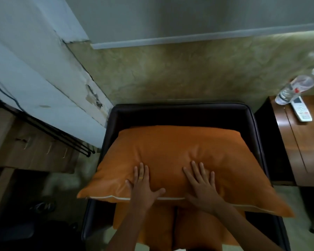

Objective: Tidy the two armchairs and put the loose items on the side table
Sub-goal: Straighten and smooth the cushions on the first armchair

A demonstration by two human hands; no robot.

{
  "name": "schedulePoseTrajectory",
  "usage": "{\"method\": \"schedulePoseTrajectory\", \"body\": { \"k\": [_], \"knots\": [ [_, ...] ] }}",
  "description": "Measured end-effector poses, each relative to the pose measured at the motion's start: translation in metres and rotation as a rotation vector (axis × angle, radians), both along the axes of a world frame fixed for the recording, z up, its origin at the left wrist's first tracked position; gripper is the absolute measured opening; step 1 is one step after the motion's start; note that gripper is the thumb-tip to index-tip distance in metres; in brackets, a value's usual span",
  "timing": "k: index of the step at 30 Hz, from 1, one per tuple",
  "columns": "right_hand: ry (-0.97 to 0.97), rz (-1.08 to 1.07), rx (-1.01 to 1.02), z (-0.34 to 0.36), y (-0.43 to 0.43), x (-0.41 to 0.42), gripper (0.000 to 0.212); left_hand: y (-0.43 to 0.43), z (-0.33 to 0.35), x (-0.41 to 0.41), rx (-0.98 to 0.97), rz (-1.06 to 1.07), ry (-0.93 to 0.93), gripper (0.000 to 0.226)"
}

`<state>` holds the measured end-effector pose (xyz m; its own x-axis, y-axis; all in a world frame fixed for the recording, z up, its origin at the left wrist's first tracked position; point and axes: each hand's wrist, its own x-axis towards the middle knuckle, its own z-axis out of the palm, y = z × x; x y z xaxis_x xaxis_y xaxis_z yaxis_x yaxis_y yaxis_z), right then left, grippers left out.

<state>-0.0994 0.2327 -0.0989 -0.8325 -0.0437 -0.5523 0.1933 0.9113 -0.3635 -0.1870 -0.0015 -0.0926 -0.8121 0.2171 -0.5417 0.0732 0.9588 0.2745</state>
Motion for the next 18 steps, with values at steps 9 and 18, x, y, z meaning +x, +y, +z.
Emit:
{"method": "schedulePoseTrajectory", "body": {
  "k": [9,18],
  "knots": [
    [0.037,-0.040,-0.009,-0.022,0.008,-0.062,0.098,0.005,-0.028,-0.060,0.069,-0.016,0.012,0.120],
    [0.056,-0.110,0.048,-0.056,0.038,-0.137,0.098,0.036,-0.059,-0.137,0.078,-0.096,0.045,0.119]
  ]
}}
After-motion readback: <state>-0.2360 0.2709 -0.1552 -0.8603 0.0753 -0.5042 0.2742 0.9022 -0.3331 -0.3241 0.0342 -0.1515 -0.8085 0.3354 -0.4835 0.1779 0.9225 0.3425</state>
